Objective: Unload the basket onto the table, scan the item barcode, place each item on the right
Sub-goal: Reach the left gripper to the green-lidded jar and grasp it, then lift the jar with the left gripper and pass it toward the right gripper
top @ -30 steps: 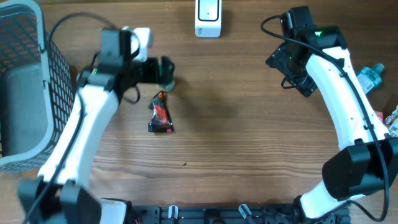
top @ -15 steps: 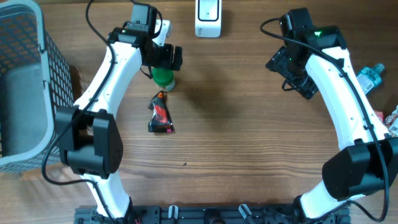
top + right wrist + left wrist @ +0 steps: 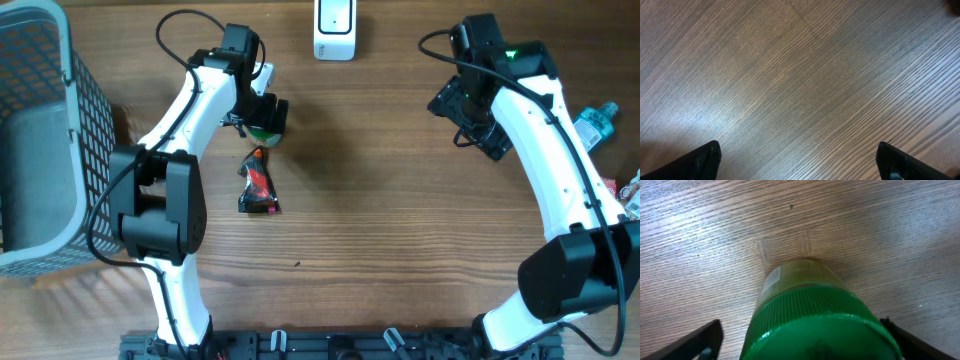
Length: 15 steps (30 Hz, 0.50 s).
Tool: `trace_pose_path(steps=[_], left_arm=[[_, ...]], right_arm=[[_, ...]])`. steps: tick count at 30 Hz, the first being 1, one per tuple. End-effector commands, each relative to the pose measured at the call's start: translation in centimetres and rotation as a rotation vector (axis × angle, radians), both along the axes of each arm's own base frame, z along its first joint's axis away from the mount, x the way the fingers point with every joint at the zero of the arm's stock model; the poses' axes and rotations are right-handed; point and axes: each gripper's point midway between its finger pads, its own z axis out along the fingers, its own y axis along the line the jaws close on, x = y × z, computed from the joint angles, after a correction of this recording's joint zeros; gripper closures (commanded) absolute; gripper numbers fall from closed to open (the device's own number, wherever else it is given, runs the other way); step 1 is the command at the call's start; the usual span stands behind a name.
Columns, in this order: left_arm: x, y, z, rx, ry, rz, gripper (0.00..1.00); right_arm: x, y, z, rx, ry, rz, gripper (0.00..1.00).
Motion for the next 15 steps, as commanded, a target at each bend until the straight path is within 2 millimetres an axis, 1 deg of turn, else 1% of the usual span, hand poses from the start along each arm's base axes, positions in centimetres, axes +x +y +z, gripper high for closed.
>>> trace_pose_path(steps=[1,2,5,6,11,15], left_arm=[[-0.2,-0.1,-0.2,-0.010,0.017,-0.003,0.18],[-0.4,0.0,-0.3,-0.008,0.024,0.000,0.20],[-0.9,0.1,-0.3,-0.004,0.046,0.000,0.37],[-1.2,0.1,-0.4,-0.002,0.057,0.001,0.40],[-1.7,-0.1,-0.4,-0.019,0.083,0.031,0.44],[-2.9,-1.5,-0.3,-0.040,0.122,0.000,0.43]], right_arm=[[0.2,-0.1,-0.1,-0.017,0.006,0.013,0.01],[0.2,-0.1,-0.1,-0.017,0.006,0.013,0.00],[0.2,-0.1,-0.1,-0.016,0.006,0.013,0.00],[0.2,-0.1,-0.1,-0.016,0.006,0.013,0.00],[0.2,-0.1,-0.1,-0.017,0.005,0.013,0.01],[0.3,-0.1,-0.1,-0.016,-0.001,0.013,0.00]])
